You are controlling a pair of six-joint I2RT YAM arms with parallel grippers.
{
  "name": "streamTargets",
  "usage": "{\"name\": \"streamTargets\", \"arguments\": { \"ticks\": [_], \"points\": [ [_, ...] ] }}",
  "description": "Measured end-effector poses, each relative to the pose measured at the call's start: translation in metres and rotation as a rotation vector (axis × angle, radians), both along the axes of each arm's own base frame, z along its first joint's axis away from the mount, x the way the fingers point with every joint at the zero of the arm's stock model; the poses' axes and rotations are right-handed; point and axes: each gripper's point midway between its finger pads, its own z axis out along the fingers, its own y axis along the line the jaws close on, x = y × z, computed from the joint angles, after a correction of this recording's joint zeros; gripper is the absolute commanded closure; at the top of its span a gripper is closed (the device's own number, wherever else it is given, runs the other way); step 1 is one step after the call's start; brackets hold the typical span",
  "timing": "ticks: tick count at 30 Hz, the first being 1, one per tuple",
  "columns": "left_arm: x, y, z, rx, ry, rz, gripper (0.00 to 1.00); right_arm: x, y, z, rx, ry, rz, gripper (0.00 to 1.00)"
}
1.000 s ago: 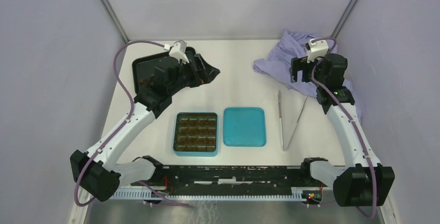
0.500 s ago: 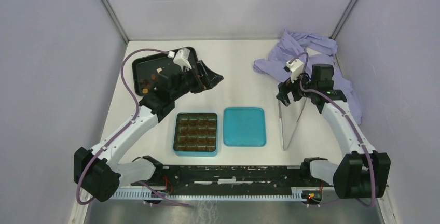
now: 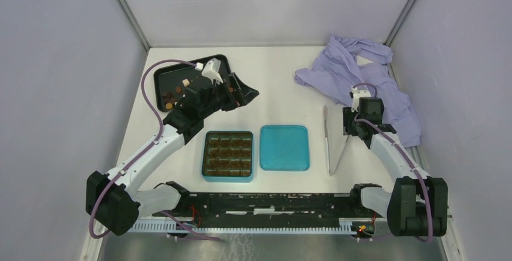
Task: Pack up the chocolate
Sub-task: Pick up the clamp at the center of the board.
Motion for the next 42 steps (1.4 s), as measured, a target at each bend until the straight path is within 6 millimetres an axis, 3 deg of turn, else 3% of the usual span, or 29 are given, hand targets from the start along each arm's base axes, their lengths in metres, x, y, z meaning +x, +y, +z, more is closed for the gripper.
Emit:
{"name": "streamTargets", "arguments": {
  "ticks": [6, 12, 17, 21, 28, 31, 35, 42],
  "points": [
    [0.000, 0.000, -0.001, -0.002, 0.003, 0.001, 0.04, -0.006, -0.006, -0.020, 0.104, 0.033, -0.148, 0.50],
    [0.000, 0.000, -0.002, -0.005, 0.010, 0.004, 0.06, -0.012, 0.000, -0.040, 0.200, 0.097, -0.212, 0.64],
    [-0.001, -0.001, -0.002, -0.011, 0.010, 0.003, 0.06, -0.016, 0.008, -0.048, 0.264, 0.125, -0.232, 0.78],
    [-0.002, -0.002, -0.001, -0.014, 0.010, -0.001, 0.07, -0.014, 0.011, -0.048, 0.306, 0.123, -0.251, 1.00],
    [-0.005, -0.012, 0.008, -0.057, -0.021, -0.046, 0.07, -0.016, 0.020, -0.046, 0.399, 0.131, -0.260, 1.00],
    [-0.009, -0.021, 0.018, -0.092, -0.057, -0.097, 0.06, -0.013, 0.034, -0.037, 0.487, 0.126, -0.237, 1.00],
    [-0.016, -0.033, 0.037, -0.155, -0.125, -0.176, 0.06, 0.001, 0.062, -0.008, 0.659, 0.090, -0.175, 1.00],
    [-0.034, -0.051, 0.084, -0.285, -0.290, -0.315, 0.06, 0.034, 0.111, 0.070, 1.021, -0.046, 0.010, 1.00]
  ]
}}
